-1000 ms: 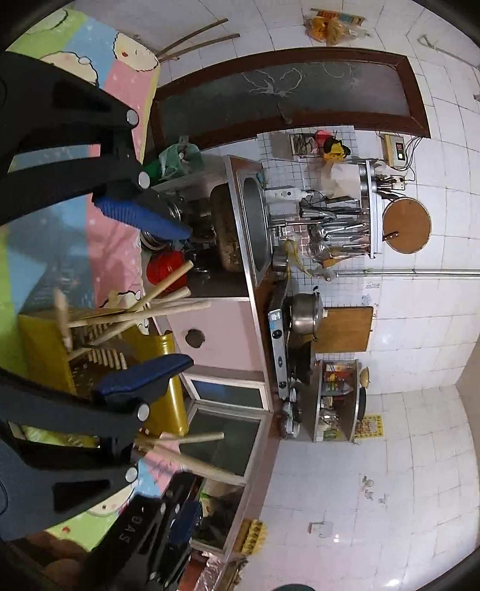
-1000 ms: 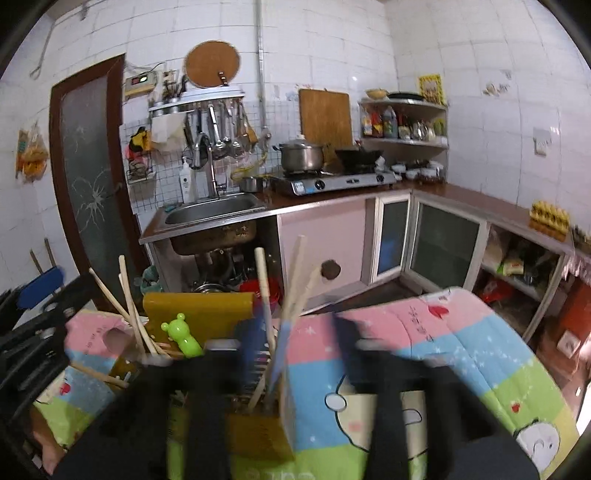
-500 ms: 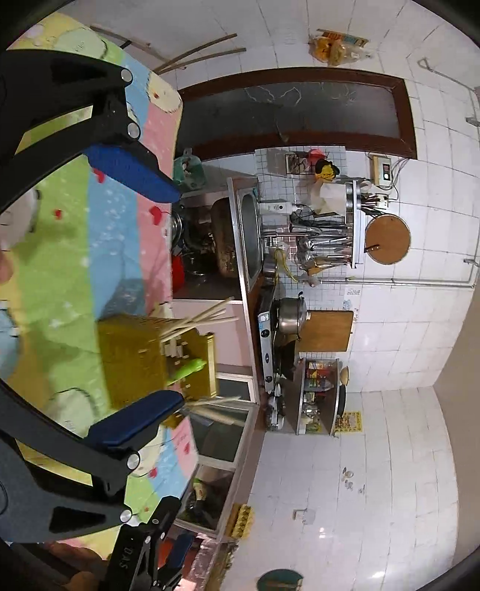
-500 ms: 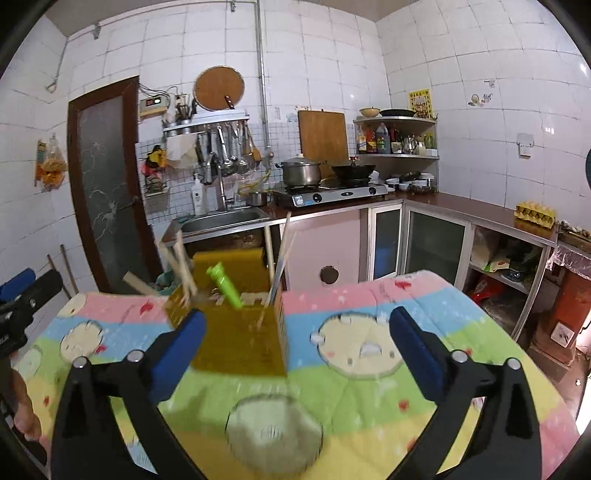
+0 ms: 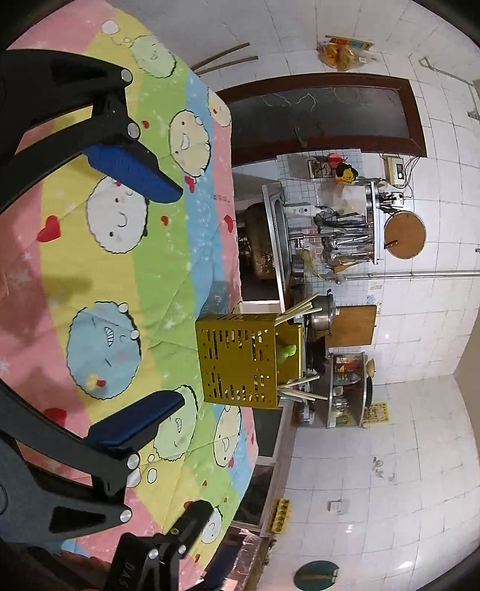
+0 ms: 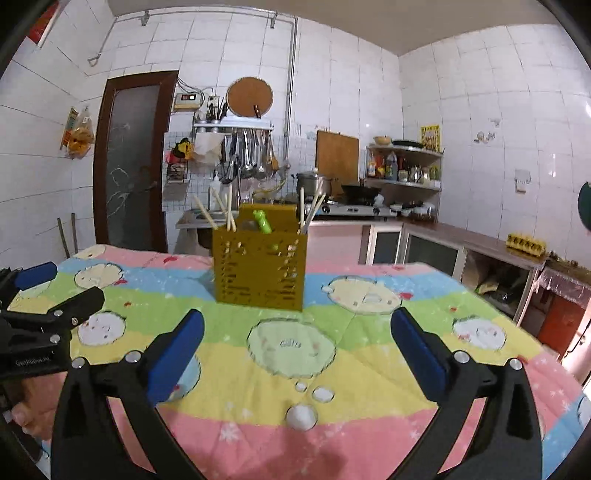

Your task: Organize utensils

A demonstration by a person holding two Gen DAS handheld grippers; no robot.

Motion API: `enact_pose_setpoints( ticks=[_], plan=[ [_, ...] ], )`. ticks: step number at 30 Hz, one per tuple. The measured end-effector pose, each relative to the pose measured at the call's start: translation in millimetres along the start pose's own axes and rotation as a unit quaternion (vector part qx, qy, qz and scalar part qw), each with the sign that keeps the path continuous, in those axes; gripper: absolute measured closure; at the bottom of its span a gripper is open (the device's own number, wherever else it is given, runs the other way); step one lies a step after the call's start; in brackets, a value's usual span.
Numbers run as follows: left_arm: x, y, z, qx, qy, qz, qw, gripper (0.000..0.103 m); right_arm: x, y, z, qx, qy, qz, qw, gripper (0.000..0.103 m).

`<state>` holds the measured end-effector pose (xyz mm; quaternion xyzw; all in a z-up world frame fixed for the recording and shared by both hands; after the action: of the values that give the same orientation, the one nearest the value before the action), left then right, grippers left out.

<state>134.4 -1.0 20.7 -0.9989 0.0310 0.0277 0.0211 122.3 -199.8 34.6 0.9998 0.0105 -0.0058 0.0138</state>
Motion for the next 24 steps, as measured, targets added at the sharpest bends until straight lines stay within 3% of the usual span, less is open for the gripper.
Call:
enact_pose_setpoints(
  ticks=[7,24],
  plan=[
    [-13.9,2.6,5.7,0.003,0.036,0.002,0.9993,0.005,-10.8,-4.3,7.8,-0.008,0.013,0.003,1.000,0.004],
    [-16.6,2.8,10.5,0.001,0.044,0.013,0.9989,0.005,-8.8,16.6,15.3,0.042,0.005,0.033,0.999,0.004]
  ],
)
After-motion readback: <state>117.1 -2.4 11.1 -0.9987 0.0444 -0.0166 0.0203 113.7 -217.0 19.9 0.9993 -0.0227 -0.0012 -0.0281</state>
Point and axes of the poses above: each gripper's, at about its wrist camera, not at the fingertips, and x roughly the way its jaws point, y to its right, z to its underside, the point moved 3 cm from there along x, roughly the way its jaws point, and after that the axes turned 15 degrees about y, right-handed, at the moved point
